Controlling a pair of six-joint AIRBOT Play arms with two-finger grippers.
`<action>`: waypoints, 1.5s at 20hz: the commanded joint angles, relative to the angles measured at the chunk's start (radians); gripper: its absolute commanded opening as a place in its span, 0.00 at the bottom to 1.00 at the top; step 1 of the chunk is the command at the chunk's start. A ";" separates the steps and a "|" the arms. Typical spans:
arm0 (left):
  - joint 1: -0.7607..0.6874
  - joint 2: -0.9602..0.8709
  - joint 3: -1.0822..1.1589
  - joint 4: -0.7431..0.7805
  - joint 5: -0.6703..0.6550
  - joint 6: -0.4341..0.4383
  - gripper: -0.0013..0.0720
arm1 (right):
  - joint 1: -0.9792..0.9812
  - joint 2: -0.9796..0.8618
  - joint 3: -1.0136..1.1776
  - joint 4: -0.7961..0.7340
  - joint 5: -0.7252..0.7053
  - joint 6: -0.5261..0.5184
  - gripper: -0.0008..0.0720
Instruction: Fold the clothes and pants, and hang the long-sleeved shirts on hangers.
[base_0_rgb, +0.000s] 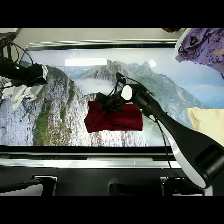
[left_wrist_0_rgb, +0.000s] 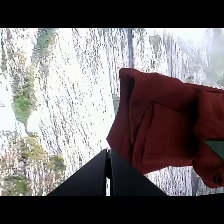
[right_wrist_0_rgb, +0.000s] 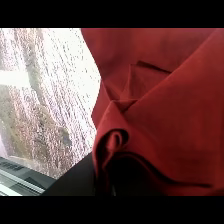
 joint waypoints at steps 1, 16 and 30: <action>0.002 0.001 0.000 0.002 -0.001 0.004 0.04 | 0.003 -0.029 0.001 0.033 -0.013 -0.014 0.05; 0.002 -0.001 -0.002 0.002 0.003 0.004 0.04 | -0.233 0.027 0.245 0.240 0.220 -0.354 0.73; 0.004 -0.001 -0.002 0.002 -0.001 0.004 0.04 | -0.875 0.049 -0.415 0.407 0.349 -0.803 0.76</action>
